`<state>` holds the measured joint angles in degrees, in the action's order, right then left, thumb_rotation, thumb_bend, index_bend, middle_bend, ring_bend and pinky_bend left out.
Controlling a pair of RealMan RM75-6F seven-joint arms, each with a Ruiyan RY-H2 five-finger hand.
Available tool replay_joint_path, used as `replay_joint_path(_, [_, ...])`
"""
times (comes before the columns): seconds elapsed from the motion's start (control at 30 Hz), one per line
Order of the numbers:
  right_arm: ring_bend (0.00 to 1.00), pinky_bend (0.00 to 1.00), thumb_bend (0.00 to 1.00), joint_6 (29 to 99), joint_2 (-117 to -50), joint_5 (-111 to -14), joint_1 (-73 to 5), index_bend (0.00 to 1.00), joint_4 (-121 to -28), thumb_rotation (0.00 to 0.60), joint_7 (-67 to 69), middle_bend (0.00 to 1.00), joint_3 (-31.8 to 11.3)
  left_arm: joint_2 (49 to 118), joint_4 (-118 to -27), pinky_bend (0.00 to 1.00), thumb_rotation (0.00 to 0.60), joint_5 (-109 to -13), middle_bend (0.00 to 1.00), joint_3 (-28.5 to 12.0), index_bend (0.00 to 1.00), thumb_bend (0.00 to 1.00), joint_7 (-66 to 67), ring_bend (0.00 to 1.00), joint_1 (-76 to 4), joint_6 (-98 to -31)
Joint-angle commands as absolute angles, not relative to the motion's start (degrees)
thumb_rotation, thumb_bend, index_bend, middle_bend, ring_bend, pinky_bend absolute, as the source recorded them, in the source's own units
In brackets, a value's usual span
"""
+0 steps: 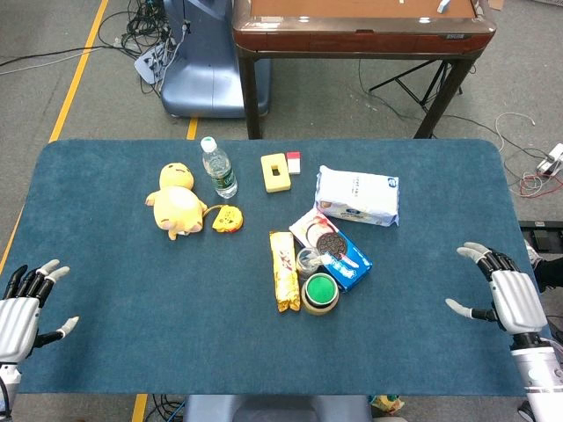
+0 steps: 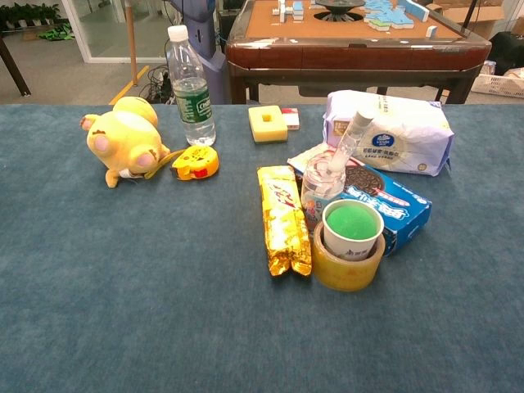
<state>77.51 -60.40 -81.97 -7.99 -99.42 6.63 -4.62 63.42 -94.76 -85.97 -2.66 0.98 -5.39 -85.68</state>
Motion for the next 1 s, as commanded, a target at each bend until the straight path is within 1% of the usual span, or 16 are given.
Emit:
replay_joint_path(0.03, [0.16, 0.16, 0.17, 77.31, -60.57, -81.83, -8.05, 0.24, -99.35, 0.600, 6.66, 0.20, -4.55, 63.45, -94.73, 0.00, 0.600, -85.92, 0.10, -2.68, 0.18, 0.20, 1.03, 0.11, -5.48, -85.53])
replay_joint_path(0.23, [0.16, 0.16, 0.17, 76.87, -60.55, -81.62, -8.65, 0.24, -99.26, 0.600, 6.31, 0.20, -5.00, 63.51, -94.78, 0.00, 0.600, -86.04, 0.10, -2.74, 0.18, 0.20, 1.29, 0.11, -5.64, -85.45])
replay_joint_path(0.43, [0.16, 0.16, 0.17, 74.01, -59.97, -80.50, -11.43, 0.24, -99.53, 0.600, 5.30, 0.20, -6.80, 63.45, -95.03, 0.00, 0.600, -86.13, 0.10, -2.71, 0.18, 0.20, 1.42, 0.11, -5.47, -85.77])
replay_joint_path(0.6, [0.16, 0.16, 0.17, 68.38, -59.56, -77.05, -15.92, 0.24, -99.52, 0.600, 4.39, 0.19, -9.55, 63.34, -95.00, 0.00, 0.600, -86.11, 0.10, -2.54, 0.18, 0.20, 1.20, 0.11, -5.05, -86.22])
replay_joint_path(0.73, [0.16, 0.16, 0.17, 62.92, -60.71, -73.47, -20.68, 0.24, -98.23, 0.600, 2.68, 0.19, -12.04, 63.28, -94.70, 0.00, 0.600, -86.08, 0.10, -2.43, 0.18, 0.20, 0.72, 0.11, -4.61, -86.71])
replay_joint_path(0.87, [0.16, 0.16, 0.17, 58.56, -62.41, -72.41, -24.29, 0.24, -97.58, 0.600, 3.48, 0.19, -13.01, 63.33, -94.37, 0.00, 0.600, -85.86, 0.10, -2.38, 0.18, 0.20, 0.32, 0.11, -4.26, -86.98])
replay_joint_path(1.0, [0.16, 0.16, 0.17, 56.46, -64.64, -73.82, -26.83, 0.24, -97.53, 0.600, 4.79, 0.19, -13.11, 63.26, -94.17, 0.00, 0.600, -85.83, 0.10, -2.37, 0.18, 0.20, 0.10, 0.11, -4.15, -87.02])
